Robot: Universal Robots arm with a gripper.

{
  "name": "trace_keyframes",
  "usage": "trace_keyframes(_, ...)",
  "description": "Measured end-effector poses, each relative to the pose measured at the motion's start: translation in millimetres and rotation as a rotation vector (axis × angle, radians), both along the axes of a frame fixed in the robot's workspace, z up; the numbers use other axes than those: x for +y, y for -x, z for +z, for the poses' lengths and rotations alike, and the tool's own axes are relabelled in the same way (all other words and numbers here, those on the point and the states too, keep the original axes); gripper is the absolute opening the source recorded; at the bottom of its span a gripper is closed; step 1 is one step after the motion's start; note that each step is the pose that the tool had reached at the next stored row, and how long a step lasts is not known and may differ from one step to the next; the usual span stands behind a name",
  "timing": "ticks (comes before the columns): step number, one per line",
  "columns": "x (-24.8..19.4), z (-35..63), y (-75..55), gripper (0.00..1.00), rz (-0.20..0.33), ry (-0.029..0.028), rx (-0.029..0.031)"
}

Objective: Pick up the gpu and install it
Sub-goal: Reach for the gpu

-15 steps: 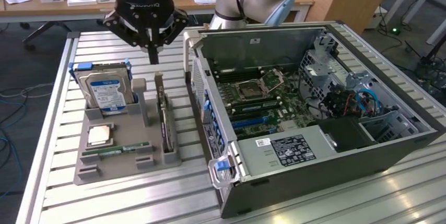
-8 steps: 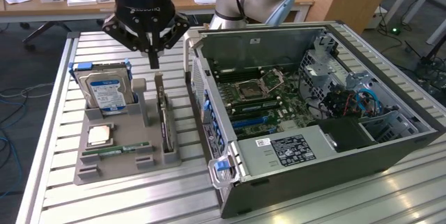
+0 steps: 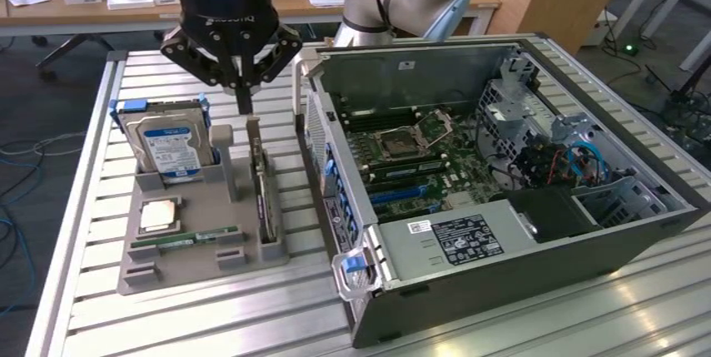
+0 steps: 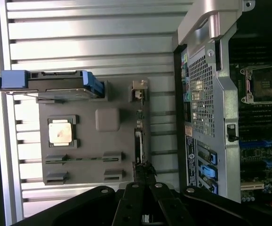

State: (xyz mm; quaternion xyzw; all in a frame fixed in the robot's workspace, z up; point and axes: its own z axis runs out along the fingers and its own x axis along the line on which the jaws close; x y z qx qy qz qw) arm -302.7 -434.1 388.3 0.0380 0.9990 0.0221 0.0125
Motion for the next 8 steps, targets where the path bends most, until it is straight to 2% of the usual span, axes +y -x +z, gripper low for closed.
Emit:
trace_keyframes(3, -2.6, 0.0, 0.7, 0.11, 0.0, 0.0, 0.0)
trace_keyframes(8, -2.8, 0.0, 0.7, 0.11, 0.0, 0.0, 0.0)
